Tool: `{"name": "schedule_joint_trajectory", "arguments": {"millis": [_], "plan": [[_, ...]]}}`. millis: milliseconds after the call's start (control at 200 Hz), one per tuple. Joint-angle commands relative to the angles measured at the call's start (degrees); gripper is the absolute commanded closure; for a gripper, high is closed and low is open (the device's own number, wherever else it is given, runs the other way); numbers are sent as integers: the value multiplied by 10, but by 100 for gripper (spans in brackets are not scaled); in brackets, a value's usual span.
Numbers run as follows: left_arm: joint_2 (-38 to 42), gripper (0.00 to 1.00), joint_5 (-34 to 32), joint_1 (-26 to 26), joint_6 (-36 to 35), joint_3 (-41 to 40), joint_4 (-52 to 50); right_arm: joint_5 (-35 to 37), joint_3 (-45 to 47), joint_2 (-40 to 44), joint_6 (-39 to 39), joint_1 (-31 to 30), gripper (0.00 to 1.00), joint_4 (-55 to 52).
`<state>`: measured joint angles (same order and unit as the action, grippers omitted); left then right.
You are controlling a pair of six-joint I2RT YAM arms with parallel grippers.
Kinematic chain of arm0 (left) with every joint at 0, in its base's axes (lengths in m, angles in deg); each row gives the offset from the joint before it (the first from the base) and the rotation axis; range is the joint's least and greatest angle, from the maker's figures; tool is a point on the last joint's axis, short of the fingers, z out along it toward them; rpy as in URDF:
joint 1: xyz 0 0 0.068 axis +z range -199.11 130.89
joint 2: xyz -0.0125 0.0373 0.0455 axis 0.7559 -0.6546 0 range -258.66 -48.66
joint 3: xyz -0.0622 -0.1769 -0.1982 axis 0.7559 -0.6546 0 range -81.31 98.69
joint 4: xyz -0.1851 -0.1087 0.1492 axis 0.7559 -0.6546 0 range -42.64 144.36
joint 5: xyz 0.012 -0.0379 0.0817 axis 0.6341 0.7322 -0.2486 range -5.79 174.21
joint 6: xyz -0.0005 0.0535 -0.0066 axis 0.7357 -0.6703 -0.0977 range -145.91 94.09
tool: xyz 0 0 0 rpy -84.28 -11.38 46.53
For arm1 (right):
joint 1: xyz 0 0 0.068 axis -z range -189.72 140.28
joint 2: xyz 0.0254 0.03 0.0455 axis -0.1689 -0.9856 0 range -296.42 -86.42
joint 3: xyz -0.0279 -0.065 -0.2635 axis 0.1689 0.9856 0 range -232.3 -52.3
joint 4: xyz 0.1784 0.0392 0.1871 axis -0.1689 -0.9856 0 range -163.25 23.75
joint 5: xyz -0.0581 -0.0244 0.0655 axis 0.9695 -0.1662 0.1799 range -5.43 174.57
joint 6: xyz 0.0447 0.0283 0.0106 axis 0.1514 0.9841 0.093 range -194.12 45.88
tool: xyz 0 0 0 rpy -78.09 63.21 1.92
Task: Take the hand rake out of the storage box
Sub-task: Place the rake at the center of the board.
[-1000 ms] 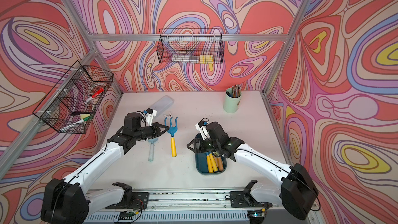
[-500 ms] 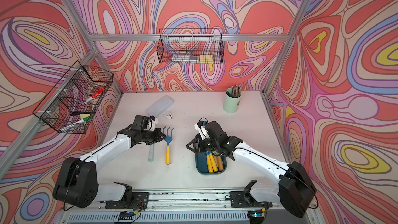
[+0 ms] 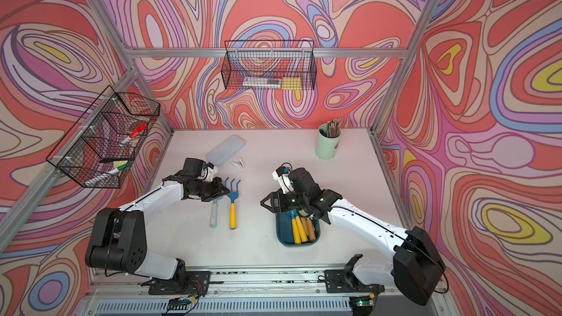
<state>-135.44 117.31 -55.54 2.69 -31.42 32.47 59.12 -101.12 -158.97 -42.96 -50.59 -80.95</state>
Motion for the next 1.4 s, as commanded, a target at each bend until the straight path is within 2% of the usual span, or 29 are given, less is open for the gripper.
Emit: {"name": "schedule_joint_trajectory", "arguments": {"millis": [0,916,1092,1397], "plan": [[-19,100,33,2,-17,10,-1,-6,0,8,2,1,44,16],[-129,100,26,20,-51,53,3,-16,31,37,19,0,44,33],[-129,87,11,21,-71,68,-32,-12,36,43,20,0,44,33],[-161,83,22,30,-66,61,-17,-21,23,36,20,0,44,31]]}}
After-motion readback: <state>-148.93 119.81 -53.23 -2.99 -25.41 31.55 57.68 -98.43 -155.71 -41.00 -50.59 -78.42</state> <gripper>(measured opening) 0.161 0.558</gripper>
